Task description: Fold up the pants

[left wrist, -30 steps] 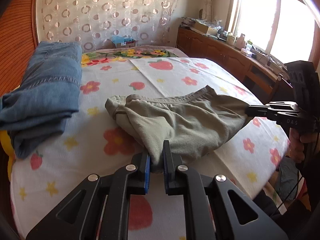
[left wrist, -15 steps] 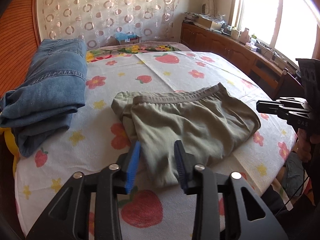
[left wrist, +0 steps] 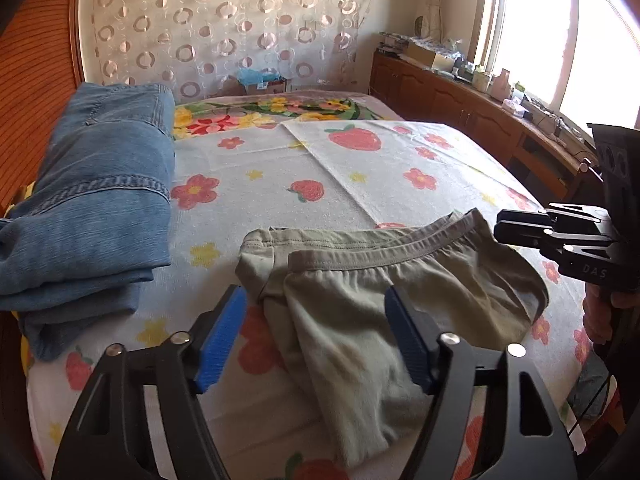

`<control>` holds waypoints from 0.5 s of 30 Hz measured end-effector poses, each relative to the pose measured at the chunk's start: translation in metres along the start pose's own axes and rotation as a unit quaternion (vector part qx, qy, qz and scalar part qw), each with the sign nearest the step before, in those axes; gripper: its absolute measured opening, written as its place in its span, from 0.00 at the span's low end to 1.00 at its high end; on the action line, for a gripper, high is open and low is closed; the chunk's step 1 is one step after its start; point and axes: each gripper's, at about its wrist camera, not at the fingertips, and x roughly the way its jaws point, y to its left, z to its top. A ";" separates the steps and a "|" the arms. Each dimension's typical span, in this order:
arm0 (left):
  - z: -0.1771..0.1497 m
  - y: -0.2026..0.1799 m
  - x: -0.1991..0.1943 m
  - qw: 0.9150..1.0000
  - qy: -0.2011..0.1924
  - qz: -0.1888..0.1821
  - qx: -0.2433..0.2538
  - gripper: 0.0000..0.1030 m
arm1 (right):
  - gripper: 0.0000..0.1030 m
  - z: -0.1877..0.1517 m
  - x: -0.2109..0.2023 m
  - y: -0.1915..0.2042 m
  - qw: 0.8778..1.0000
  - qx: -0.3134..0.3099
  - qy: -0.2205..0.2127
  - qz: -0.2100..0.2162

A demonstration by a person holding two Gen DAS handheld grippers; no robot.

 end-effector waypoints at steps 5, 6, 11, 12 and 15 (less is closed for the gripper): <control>0.007 0.001 0.017 1.000 0.014 -0.009 -0.002 0.53 | 0.24 0.007 0.019 -0.007 1.000 0.016 0.017 0.000; 0.008 0.000 0.018 1.000 0.013 -0.009 0.000 0.51 | 0.24 0.008 0.020 -0.008 1.000 0.019 0.017 0.003; 0.008 0.001 0.027 1.000 0.021 -0.011 0.001 0.30 | 0.20 0.012 0.027 -0.012 0.999 0.026 0.021 0.011; 0.009 0.000 0.026 1.000 0.016 -0.007 0.004 0.22 | 0.08 0.012 0.026 -0.011 0.999 0.023 0.020 0.013; 0.013 -0.002 0.014 1.000 -0.007 -0.010 0.008 0.16 | 0.06 0.012 0.018 -0.007 1.000 0.012 -0.005 0.007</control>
